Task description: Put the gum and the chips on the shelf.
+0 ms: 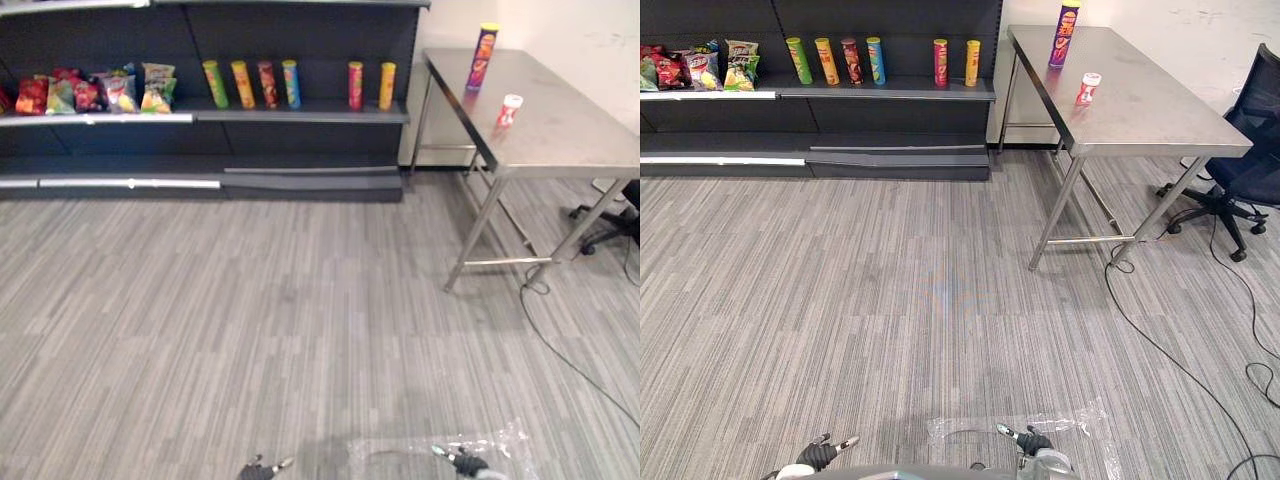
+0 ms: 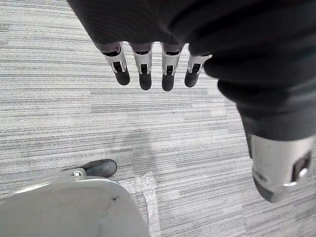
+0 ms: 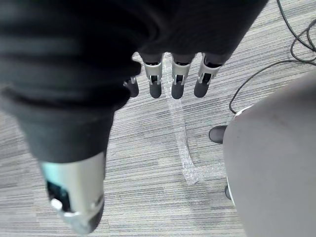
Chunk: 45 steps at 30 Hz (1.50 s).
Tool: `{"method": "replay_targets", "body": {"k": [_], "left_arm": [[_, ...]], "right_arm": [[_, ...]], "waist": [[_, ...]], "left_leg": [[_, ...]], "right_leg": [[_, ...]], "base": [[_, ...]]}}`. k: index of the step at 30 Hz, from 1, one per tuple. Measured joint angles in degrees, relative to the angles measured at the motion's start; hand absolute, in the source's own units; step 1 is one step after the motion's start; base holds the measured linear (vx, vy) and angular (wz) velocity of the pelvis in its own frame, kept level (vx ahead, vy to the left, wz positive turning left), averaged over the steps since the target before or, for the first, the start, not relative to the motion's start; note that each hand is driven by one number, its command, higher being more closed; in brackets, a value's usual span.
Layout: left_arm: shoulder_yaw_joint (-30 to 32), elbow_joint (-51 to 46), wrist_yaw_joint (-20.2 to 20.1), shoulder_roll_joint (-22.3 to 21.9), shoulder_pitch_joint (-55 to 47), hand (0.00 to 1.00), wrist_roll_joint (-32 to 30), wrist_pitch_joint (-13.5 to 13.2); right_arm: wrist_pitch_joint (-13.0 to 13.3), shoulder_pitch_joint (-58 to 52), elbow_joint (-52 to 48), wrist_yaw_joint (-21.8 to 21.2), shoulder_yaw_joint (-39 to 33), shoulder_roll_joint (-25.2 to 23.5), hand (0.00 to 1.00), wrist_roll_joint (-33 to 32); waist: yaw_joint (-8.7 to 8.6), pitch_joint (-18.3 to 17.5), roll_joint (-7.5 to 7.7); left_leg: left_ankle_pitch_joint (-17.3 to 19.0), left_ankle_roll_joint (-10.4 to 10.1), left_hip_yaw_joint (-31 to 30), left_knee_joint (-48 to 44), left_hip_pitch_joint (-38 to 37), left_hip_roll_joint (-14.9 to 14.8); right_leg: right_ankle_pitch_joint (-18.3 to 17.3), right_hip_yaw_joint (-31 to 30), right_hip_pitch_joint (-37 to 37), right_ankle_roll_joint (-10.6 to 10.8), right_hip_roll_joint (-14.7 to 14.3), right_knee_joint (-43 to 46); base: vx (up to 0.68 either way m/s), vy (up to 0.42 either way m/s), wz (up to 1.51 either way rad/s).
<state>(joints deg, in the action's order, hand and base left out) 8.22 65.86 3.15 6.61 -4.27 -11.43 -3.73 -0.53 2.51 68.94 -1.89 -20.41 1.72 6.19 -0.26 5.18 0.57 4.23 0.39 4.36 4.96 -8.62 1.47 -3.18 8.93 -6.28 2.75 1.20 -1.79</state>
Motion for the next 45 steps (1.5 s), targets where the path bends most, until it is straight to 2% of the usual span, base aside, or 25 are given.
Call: {"method": "replay_targets", "body": {"k": [16,19,20,22,23,24,25,26,28,29,32,34,35,36,37,39,40,41,42,43,44,45], "left_arm": [[-1.19,0.12,0.08,0.71,-0.02,0.00,0.05,-0.01],[-1.12,0.05,0.13,0.78,0.23,0.00,0.12,-0.02],[-1.08,0.06,0.15,0.76,0.59,0.00,0.16,0.01],[-1.07,-0.39,0.15,0.94,0.52,0.00,2.25,0.02],[-0.98,-0.55,0.20,0.92,0.40,0.00,2.36,0.03],[-0.95,-0.67,0.16,0.68,0.58,0.00,2.32,0.04],[-0.63,-1.04,0.05,0.63,0.66,0.00,2.33,0.03],[0.76,-1.57,-0.15,0.64,0.45,0.00,2.34,0.04],[1.74,-1.92,-0.19,0.50,-0.18,0.00,2.35,0.18],[2.14,-2.03,-0.27,0.44,-0.41,0.00,2.35,0.23],[3.53,-2.15,-0.77,0.26,-0.43,0.00,2.21,1.20],[3.68,-2.14,-0.81,0.12,-0.37,0.00,2.18,1.41],[3.85,-2.12,-0.80,-0.02,-0.31,0.00,2.17,1.45],[4.02,-2.07,-0.77,-0.28,-0.04,0.00,2.18,1.45],[4.04,-2.06,-0.76,-0.40,0.07,0.00,2.17,1.44],[5.61,-2.03,-0.68,-0.87,0.13,0.00,2.19,1.45],[5.77,-2.02,-0.61,-0.98,0.20,0.00,2.21,1.46],[5.96,-1.85,-0.47,-1.55,0.38,0.00,2.21,1.48],[6.22,-0.52,-0.56,-2.67,1.68,0.00,2.14,1.37],[6.13,-0.28,-0.67,-2.84,2.33,0.00,2.18,1.33],[6.13,-0.21,-0.66,-3.18,2.79,0.00,2.16,1.30],[6.19,-0.25,-0.66,-3.57,3.14,0.00,2.17,1.24]], "right_arm": [[0.00,0.00,-0.04,0.01,0.60,0.03,0.00,-0.25],[0.04,1.26,-0.12,0.01,0.63,0.00,0.00,-0.55],[0.04,1.62,-0.29,0.01,0.63,0.00,0.00,-0.54],[0.08,0.76,-1.18,0.04,0.39,-0.24,0.00,-0.86],[0.18,0.40,-1.81,0.05,0.48,-0.23,0.00,-1.65],[0.53,-0.63,-4.22,0.02,0.51,-0.37,0.00,-2.26],[0.56,-1.12,-5.31,0.02,0.59,-0.33,0.00,-2.27],[0.94,-1.63,-6.71,-0.13,0.79,-0.68,0.00,-2.47],[1.08,-2.55,-8.03,-0.34,1.26,-0.81,0.00,-2.60],[1.18,-2.55,-8.52,-0.42,1.44,-0.97,0.00,-2.75],[1.33,-2.64,-10.07,-0.71,2.19,-1.35,0.00,-2.97],[1.32,-2.61,-10.07,-0.79,2.10,-1.16,0.00,-4.38],[1.28,-2.37,-9.99,-0.78,1.84,-1.15,0.00,-4.48],[1.31,-2.10,-10.03,-0.79,0.91,-1.11,0.00,-4.59],[1.29,-2.07,-10.01,-0.79,0.51,-1.08,0.00,-4.74],[1.22,-2.16,-9.84,-0.70,0.46,-1.09,0.00,-5.09],[1.20,-2.15,-9.84,-0.72,0.43,-1.03,0.00,-5.10],[1.20,-2.28,-9.83,-0.74,0.44,-0.63,0.00,-5.12],[1.23,-2.00,-9.95,-0.63,-0.20,0.29,0.00,-5.09],[1.26,-1.86,-9.94,-0.61,-0.73,0.27,0.00,-5.10],[1.26,-1.67,-10.03,-0.71,-1.67,0.17,0.00,-5.25],[1.33,-1.50,-10.11,-0.78,-1.73,0.32,0.00,-5.24]], "waist": [[0.38,-0.25,0.17],[0.44,0.54,0.37],[0.46,1.46,0.64],[0.61,3.03,1.20],[0.69,3.22,1.20],[0.62,3.48,0.77],[0.61,3.54,0.83],[0.86,4.22,1.04],[2.05,4.20,1.39],[2.26,4.16,1.40],[2.12,4.14,1.54],[2.10,4.16,1.28],[2.11,4.12,1.10],[2.07,4.30,0.59],[2.04,4.39,0.31],[2.00,4.44,0.21],[2.01,4.44,0.19],[1.99,4.34,-0.57],[2.06,3.64,-2.60],[2.00,3.73,-2.43],[1.85,3.75,-2.41],[1.53,3.76,-2.36]], "left_leg": [[0.15,-0.19,0.00,-1.22,0.50,0.06],[1.01,0.05,0.29,-3.46,2.42,0.23],[1.85,0.02,0.43,-4.94,2.70,0.49],[4.66,2.02,0.95,-8.57,3.51,1.11],[5.22,2.08,1.68,-9.40,3.47,1.05],[6.18,3.13,2.48,-11.24,3.35,0.74],[6.87,3.28,3.12,-12.40,3.53,0.56],[8.42,3.81,3.20,-15.30,3.68,0.79],[11.27,3.83,3.13,-19.91,3.78,0.31],[12.26,3.68,2.95,-22.09,4.20,-0.41],[13.68,2.37,2.74,-23.17,3.88,-1.76],[14.91,1.32,2.75,-23.08,2.88,-3.09],[15.95,1.27,2.82,-22.90,2.06,-4.18],[16.99,0.12,2.90,-22.82,1.18,-5.67],[17.52,-0.55,2.94,-22.74,0.64,-6.42],[19.69,-3.41,2.94,-20.92,-3.03,-8.57],[20.43,-4.31,2.84,-20.57,-4.14,-9.10],[21.27,-5.38,2.77,-19.34,-5.93,-10.38],[19.39,-5.70,3.09,-16.16,-7.77,-12.14],[17.86,-6.29,3.21,-15.53,-8.06,-12.17],[16.01,-7.06,2.95,-14.30,-8.80,-12.18],[14.36,-7.00,2.82,-13.37,-9.77,-12.60]], "right_leg": [[-0.01,-0.06,0.25,0.00,0.21,1.24],[-1.42,-0.22,3.14,0.09,0.86,5.49],[-2.66,-0.23,4.11,0.14,1.42,8.10],[-6.25,0.15,6.20,1.03,3.49,16.22],[-6.90,0.42,6.75,1.60,4.05,18.54],[-7.24,0.88,9.86,2.11,5.52,27.55],[-7.18,0.82,12.06,2.12,6.40,32.67],[-6.78,0.24,16.33,1.74,8.63,43.74],[-4.84,-2.06,20.58,0.15,10.81,55.63],[-3.95,-3.68,22.28,0.27,10.99,59.06],[-4.33,-6.60,26.79,0.48,11.05,61.44],[-4.60,-5.83,27.11,0.17,10.41,56.25],[-4.66,-4.31,26.87,0.09,9.82,49.94],[-4.48,-2.18,26.47,0.31,9.09,41.59],[-4.20,-1.39,26.14,0.74,8.66,37.47],[-3.01,0.30,25.01,1.83,8.21,23.59],[-1.34,0.32,25.03,1.97,8.21,22.18],[3.48,1.25,24.65,1.49,7.62,23.62],[-2.37,2.58,26.69,0.00,6.26,29.79],[-4.54,2.72,27.87,-0.31,6.79,32.92],[-7.44,2.86,29.26,-1.50,7.50,37.27],[-11.40,3.27,30.28,-2.21,8.07,41.75]], "base": [[-0.01,-0.008,0.00],[-0.06,-0.001,-0.04],[-0.06,0.008,0.07],[-0.11,0.034,0.17],[-0.11,0.057,0.33],[-0.05,0.049,0.32],[-0.04,0.056,0.41],[-0.01,0.036,0.23],[0.05,0.031,0.11],[0.11,0.008,0.00],[0.15,-0.058,-0.09],[0.23,-0.128,-0.14],[0.27,-0.198,-0.09],[0.36,-0.289,-0.06],[0.33,-0.277,0.01],[0.46,-0.375,0.09],[0.48,-0.381,0.13],[0.52,-0.376,0.18],[0.50,-0.366,0.20],[0.49,-0.368,0.23],[0.36,-0.310,0.24],[0.53,-0.454,0.33]]}}
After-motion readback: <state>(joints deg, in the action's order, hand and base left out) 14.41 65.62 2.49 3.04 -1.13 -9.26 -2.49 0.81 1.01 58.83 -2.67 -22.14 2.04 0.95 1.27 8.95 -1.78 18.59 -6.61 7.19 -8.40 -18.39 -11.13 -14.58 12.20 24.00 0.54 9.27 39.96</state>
